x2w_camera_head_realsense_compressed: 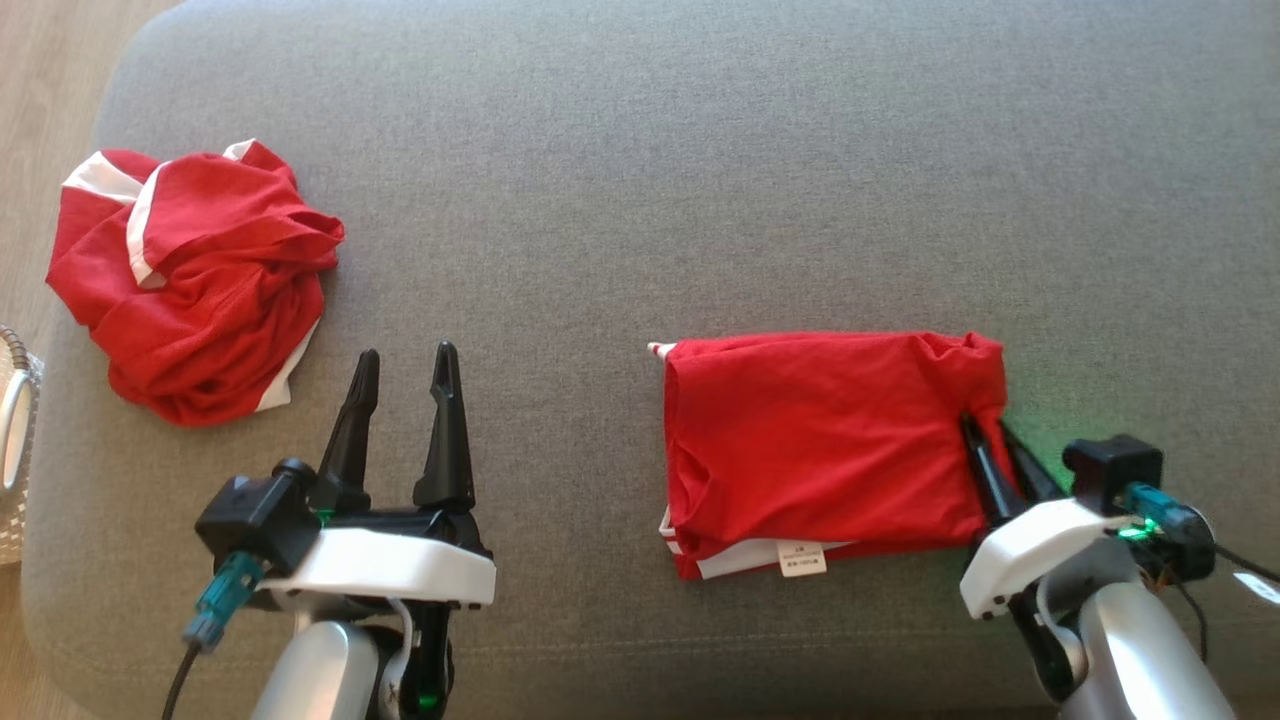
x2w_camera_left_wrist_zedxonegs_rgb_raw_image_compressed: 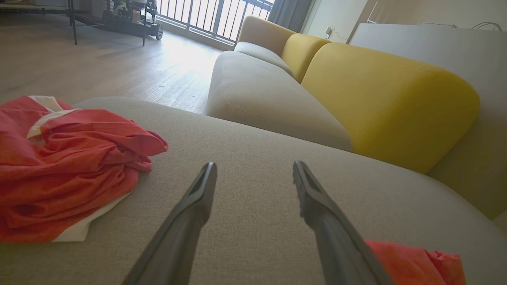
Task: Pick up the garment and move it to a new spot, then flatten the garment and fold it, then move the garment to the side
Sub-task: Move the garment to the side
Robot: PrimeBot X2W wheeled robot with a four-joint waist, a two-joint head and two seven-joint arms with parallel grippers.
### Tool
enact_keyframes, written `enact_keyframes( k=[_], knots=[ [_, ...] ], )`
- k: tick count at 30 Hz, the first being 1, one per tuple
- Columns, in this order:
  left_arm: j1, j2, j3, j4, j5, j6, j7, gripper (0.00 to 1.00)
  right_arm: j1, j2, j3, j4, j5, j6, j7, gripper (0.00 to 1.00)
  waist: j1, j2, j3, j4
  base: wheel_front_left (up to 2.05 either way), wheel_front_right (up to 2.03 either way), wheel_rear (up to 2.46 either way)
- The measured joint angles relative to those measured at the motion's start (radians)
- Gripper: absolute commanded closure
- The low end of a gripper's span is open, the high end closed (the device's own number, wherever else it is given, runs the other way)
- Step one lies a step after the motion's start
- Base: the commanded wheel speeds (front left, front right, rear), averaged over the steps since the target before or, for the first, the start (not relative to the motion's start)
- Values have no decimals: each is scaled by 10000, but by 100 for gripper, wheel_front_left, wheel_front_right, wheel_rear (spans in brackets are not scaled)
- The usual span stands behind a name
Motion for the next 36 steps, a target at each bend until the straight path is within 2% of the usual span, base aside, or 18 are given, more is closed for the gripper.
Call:
enact_keyframes(
  k=[7,11,17,20,23,29,33,36],
  knots=[
    [1,2,25,2,100,-2,0,0,-229,-395,464,-33,-905,2,-359,100,0,0,-20,-202,0,0,0],
    [-13,2,6,2,291,-31,0,0,-771,-869,1016,-322,-1260,2,-362,100,0,0,92,-485,0,0,0],
    [-832,4,82,36,1306,-426,-2,0,-2445,-2328,1847,-625,-1216,2,-73,100,0,0,693,-976,0,0,0],
    [-1541,-2,201,38,1641,-769,-2,0,-3547,-3120,2019,-537,-805,2,38,100,0,0,1163,-1231,0,0,0],
    [-2144,-10,337,42,2004,-1108,-21,0,-4688,-3672,2104,-226,-205,2,136,100,0,0,1687,-1496,0,0,0],
    [-3887,104,117,58,2767,-1804,-27,0,-6602,-4531,1825,978,98,2,81,100,0,0,2846,-2056,0,0,0],
    [-4969,81,94,38,2113,-1992,-27,0,-7419,-4631,1666,1714,173,4,-150,100,0,0,3544,-2498,0,0,0],
    [-5730,140,44,-50,2138,-2038,-27,0,-7891,-4650,1499,2123,230,4,-374,100,1,-1,3991,-2873,0,0,0]
  ],
)
